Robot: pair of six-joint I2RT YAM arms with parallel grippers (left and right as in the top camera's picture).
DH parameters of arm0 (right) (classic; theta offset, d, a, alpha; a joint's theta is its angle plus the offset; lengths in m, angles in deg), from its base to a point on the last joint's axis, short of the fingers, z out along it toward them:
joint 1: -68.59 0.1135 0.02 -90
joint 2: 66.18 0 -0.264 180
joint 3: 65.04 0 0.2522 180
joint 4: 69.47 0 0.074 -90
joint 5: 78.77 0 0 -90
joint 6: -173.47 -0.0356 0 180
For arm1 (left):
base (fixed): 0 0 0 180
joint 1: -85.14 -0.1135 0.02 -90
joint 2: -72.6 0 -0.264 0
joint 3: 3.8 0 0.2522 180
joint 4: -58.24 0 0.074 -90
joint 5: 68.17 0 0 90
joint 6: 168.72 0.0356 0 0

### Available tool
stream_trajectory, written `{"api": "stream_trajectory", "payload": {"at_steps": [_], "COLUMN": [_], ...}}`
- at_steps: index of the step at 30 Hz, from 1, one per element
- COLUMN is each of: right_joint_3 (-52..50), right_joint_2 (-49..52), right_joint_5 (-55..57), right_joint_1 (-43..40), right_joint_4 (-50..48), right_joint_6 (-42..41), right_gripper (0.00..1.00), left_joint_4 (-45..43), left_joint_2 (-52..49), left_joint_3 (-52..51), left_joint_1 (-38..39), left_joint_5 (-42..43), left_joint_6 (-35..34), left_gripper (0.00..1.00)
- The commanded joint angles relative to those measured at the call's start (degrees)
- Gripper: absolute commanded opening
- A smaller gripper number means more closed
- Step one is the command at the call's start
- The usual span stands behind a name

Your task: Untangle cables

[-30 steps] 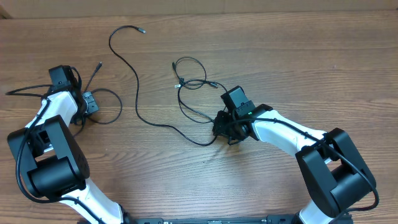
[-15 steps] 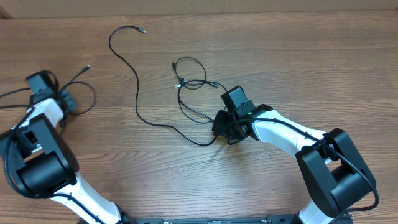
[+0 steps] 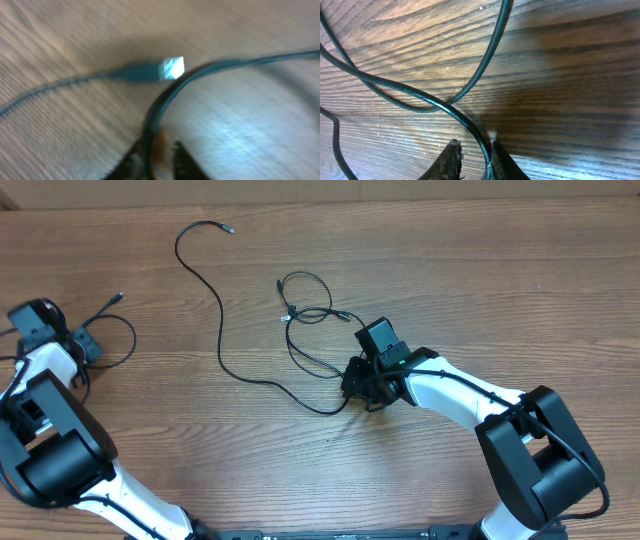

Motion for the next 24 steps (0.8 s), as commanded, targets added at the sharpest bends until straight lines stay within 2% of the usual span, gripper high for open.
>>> {"api": "stream_trajectory", "payload": {"at_steps": [1, 3, 4, 5, 6, 7, 9, 10, 11, 12, 24], "right_joint_3": [-0.31, -0.31, -0.31, -0.28, -0.31, -0.31, -0.28, -0.28, -0.28, -0.31, -0.28], "right_joint_2": [0.44, 0.44, 0.44, 0.44, 0.44, 0.44, 0.44, 0.44, 0.44, 0.44, 0.44], "right_joint_5": [0.68, 0.68, 0.66, 0.66, 0.66, 0.66, 0.66, 0.66, 0.66, 0.66, 0.66], "right_joint_1": [-0.15, -0.15, -0.15, -0.15, -0.15, -0.15, -0.15, -0.15, -0.15, -0.15, -0.15], "right_joint_4": [-0.42, -0.42, -0.39, -0.37, -0.37, -0.37, -0.37, -0.37, -0.37, -0.39, -0.39], "right_joint_6": [0.07, 0.04, 0.07, 0.07, 0.07, 0.07, 0.07, 0.07, 0.07, 0.07, 0.07], "right_gripper": [0.2, 0.2, 0.21, 0.22, 0.25, 0.31, 0.49, 0.62, 0.9, 1.0, 1.0], "left_joint_4": [0.15, 0.13, 0.15, 0.24, 0.5, 0.83, 0.96, 0.96, 0.98, 1.03, 0.98], "left_joint_2": [7.56, 10.03, 11.17, 12.04, 12.76, 13.25, 13.44, 13.38, 13.25, 13.22, 13.22], "left_joint_3": [4.13, 4.39, 4.39, 4.39, 4.39, 4.39, 4.39, 4.39, 4.39, 4.37, 4.37], "left_joint_1": [1.2, 1.53, 1.68, 1.79, 1.9, 2.05, 2.16, 2.16, 2.16, 2.14, 2.14], "left_joint_5": [10.6, 15.23, 17.66, 19.96, 22.71, 25.31, 27.19, 27.08, 27.06, 26.97, 26.93], "left_joint_6": [0.13, -2.99, -5.01, -6.97, -9.2, -11.26, -11.76, -11.69, -11.69, -11.69, -11.69], "left_gripper": [0.41, 0.5, 0.58, 0.71, 0.93, 1.0, 1.0, 0.99, 1.0, 1.0, 1.0]}}
